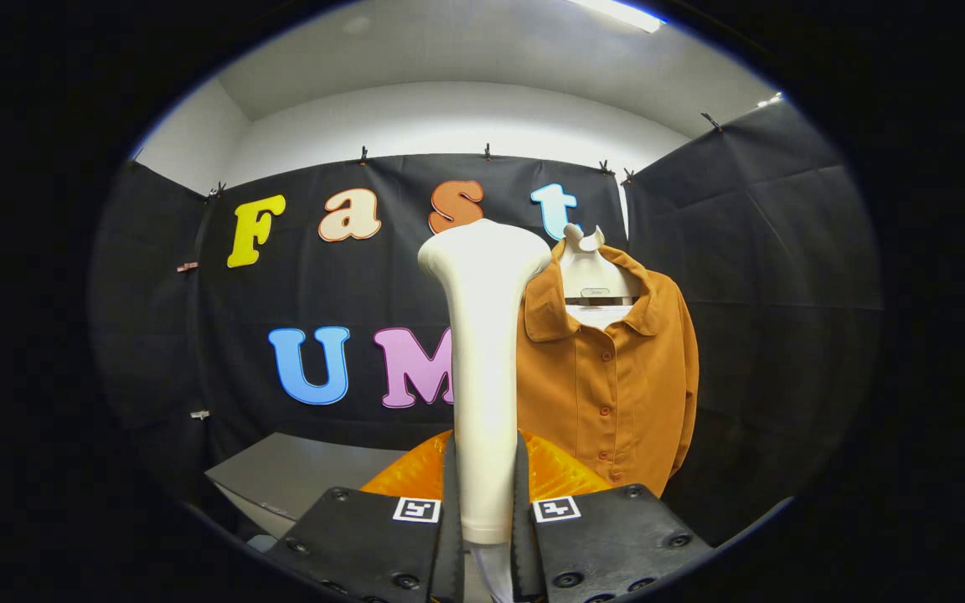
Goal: Iron the clothes twice with a garment steamer, once on the left side and once on the right side.
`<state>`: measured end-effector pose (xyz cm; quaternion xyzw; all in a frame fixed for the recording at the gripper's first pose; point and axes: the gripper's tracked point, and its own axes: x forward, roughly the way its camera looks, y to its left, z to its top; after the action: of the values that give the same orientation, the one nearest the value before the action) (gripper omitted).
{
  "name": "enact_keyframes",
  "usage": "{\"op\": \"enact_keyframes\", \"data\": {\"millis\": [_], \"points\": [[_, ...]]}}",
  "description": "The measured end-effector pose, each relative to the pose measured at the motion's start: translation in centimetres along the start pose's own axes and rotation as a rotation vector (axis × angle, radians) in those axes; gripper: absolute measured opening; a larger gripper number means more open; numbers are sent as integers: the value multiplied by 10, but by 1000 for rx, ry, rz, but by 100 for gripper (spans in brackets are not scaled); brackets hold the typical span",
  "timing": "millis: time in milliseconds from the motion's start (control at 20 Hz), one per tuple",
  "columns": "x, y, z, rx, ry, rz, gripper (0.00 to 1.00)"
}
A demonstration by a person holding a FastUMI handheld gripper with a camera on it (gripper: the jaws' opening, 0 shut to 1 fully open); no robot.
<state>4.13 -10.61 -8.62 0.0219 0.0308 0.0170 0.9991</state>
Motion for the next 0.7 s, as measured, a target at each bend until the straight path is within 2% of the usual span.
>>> {"op": "enact_keyframes", "data": {"millis": [700], "points": [[7,-1,0,1,5,4,25]]}}
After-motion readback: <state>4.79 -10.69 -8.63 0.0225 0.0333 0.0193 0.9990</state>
